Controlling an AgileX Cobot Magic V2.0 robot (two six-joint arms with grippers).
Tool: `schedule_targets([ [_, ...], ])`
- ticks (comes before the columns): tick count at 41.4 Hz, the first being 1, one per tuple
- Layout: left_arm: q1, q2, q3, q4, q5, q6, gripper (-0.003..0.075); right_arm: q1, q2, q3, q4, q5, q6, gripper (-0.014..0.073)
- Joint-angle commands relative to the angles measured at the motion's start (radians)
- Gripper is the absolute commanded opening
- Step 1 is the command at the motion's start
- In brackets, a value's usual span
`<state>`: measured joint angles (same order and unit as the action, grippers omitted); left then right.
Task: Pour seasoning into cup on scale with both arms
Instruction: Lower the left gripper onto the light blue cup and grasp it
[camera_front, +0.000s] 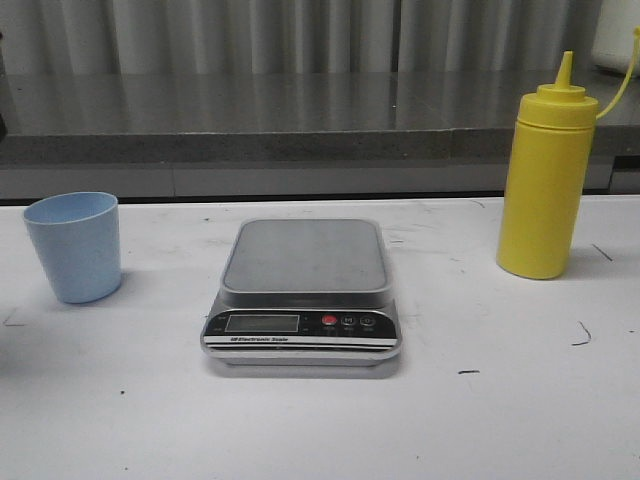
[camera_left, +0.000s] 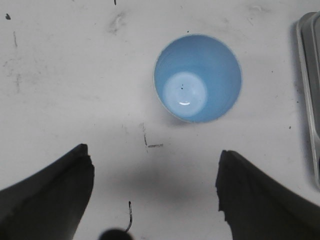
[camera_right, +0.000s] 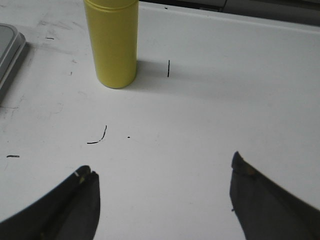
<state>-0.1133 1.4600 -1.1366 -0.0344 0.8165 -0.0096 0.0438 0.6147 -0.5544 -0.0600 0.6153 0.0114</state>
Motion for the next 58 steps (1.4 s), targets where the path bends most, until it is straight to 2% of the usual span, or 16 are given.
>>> schedule_targets([
  [1,-0.008,0.047,-0.081,-0.002,-0.021,0.002,0.0500,0.000,0.007,-0.027,-0.014,-0.072,-0.011,0.0563],
  [15,-0.008,0.285,-0.245,-0.002,-0.029,0.002,0.0491,0.000,0.007,-0.027,-0.014,-0.072,-0.011,0.0563],
  [27,-0.008,0.401,-0.317,0.006,-0.043,0.002,0.0470,0.000,0.007,-0.027,-0.014,-0.072,-0.011,0.0563],
  [31,-0.008,0.417,-0.318,0.006,-0.047,0.002,0.0410,0.000,0.007,-0.027,-0.014,-0.072,-0.011,0.0563],
  [44,-0.008,0.417,-0.318,0.006,-0.028,0.002,0.0130,0.000,0.007,-0.027,-0.014,-0.072,-0.011,0.0563],
  [51,-0.008,0.417,-0.318,0.006,-0.026,0.002,0.0037,0.000,0.007,-0.027,-0.014,-0.072,-0.011,0.0563],
  [58,-0.008,0.402,-0.320,0.006,-0.021,0.002,-0.0020,0.000,0.007,-0.027,-0.014,-0.072,-0.011,0.0563],
])
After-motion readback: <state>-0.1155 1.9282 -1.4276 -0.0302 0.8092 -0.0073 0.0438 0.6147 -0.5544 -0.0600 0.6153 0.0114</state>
